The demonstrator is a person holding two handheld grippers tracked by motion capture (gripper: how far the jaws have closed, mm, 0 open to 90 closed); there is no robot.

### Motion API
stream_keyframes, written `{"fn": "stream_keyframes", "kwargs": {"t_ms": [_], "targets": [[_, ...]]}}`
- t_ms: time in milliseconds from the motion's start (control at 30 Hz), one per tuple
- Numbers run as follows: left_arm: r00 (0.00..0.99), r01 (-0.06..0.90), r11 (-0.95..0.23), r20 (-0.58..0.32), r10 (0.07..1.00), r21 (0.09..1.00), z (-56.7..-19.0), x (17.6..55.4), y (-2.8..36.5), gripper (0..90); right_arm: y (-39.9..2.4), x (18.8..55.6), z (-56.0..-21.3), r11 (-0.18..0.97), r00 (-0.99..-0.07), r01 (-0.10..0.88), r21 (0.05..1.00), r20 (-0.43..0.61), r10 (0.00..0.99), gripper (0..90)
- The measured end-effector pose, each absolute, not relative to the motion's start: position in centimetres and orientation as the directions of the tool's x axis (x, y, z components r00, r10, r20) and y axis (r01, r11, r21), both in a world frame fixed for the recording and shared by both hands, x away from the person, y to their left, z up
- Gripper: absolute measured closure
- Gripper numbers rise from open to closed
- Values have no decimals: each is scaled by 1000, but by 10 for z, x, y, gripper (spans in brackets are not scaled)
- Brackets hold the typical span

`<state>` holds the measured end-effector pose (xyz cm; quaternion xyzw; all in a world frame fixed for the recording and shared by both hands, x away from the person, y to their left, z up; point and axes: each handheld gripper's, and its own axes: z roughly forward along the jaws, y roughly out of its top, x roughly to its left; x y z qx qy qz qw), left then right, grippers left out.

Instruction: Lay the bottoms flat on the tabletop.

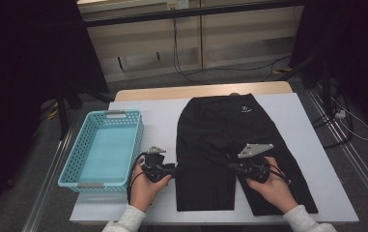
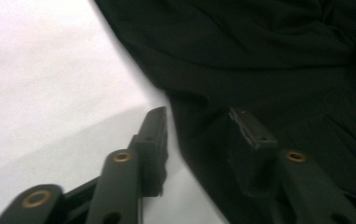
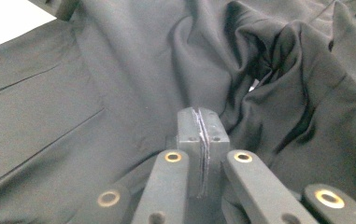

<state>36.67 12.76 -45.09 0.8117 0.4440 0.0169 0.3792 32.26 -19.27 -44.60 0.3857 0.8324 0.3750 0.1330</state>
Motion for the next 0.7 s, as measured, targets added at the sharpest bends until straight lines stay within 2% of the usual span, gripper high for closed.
{"fn": "stream_keyframes", "kwargs": {"t_ms": [133, 300, 533, 700], "targets": [[611, 710, -330, -310, 729, 622, -451, 366, 123, 715, -192, 322, -446, 425, -670, 544, 724, 70, 739, 900], [602, 735, -336, -338, 724, 589, -451, 366, 119, 882, -191, 322, -447, 431, -673, 543, 720, 67, 736, 900], [568, 760, -292, -375, 732, 581, -435, 366, 135, 897, -189, 322, -446, 421, -679, 539, 730, 80, 730, 900], [544, 782, -281, -388, 744, 557, -437, 366, 146, 896, -177, 320, -448, 433, -709, 529, 730, 100, 698, 900]]}}
